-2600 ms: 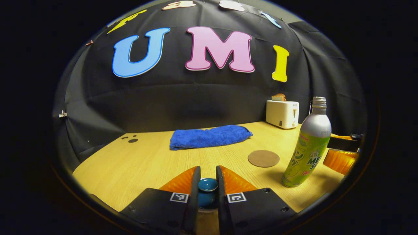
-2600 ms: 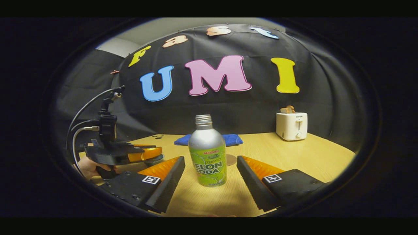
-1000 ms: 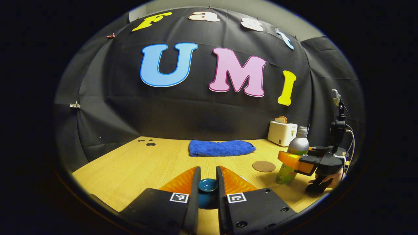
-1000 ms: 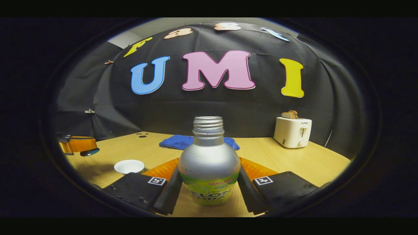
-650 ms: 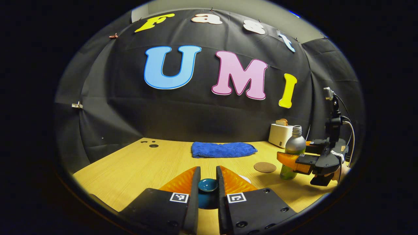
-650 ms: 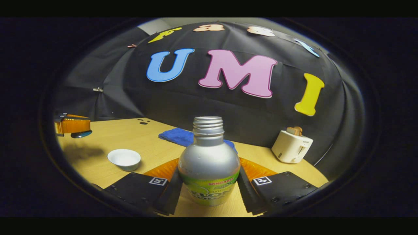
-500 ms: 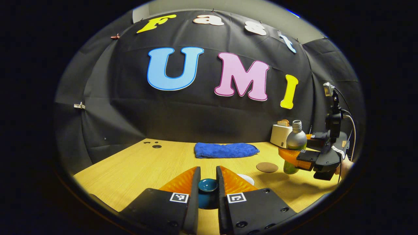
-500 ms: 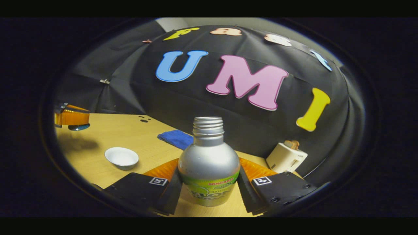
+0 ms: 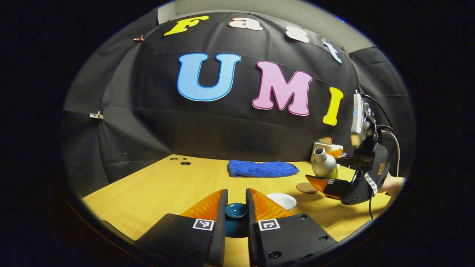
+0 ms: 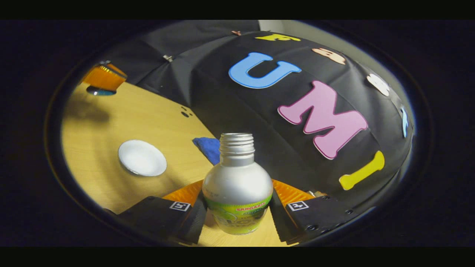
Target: Open the teacup lid with one hand, grasp the water bottle and pour water into the teacup with the other hand; after pouring, place the water bottle on the coaster and then close the teacup lid.
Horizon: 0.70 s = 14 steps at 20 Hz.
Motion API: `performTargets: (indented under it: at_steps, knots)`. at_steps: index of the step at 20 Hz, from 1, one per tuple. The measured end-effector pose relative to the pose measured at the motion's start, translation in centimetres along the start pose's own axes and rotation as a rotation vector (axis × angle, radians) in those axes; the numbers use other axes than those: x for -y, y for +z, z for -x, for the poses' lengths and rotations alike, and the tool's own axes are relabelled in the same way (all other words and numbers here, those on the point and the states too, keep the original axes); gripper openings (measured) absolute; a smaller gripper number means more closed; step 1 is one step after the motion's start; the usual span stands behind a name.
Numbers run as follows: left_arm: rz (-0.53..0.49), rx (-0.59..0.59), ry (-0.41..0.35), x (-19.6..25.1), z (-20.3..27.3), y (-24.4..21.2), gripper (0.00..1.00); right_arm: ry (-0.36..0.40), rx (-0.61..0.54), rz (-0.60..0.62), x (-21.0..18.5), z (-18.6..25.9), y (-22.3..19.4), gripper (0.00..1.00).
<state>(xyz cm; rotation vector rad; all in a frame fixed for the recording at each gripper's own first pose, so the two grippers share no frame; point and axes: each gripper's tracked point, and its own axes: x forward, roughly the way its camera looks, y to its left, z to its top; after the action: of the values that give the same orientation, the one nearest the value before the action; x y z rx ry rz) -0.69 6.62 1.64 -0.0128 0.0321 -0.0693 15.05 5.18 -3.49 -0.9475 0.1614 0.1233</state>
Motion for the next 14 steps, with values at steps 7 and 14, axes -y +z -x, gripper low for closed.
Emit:
performTargets:
  at_steps: [7,14]
  knots:
    - [0.01,0.005,0.041,-2.8,0.6,0.2,0.29,0.0,0.047,0.279,-0.8,-1.1,1.0,0.79]
    - [0.027,-0.011,0.024,-2.9,-0.2,-0.4,0.29,0.015,0.071,0.469,-2.2,-2.0,0.7,0.77]
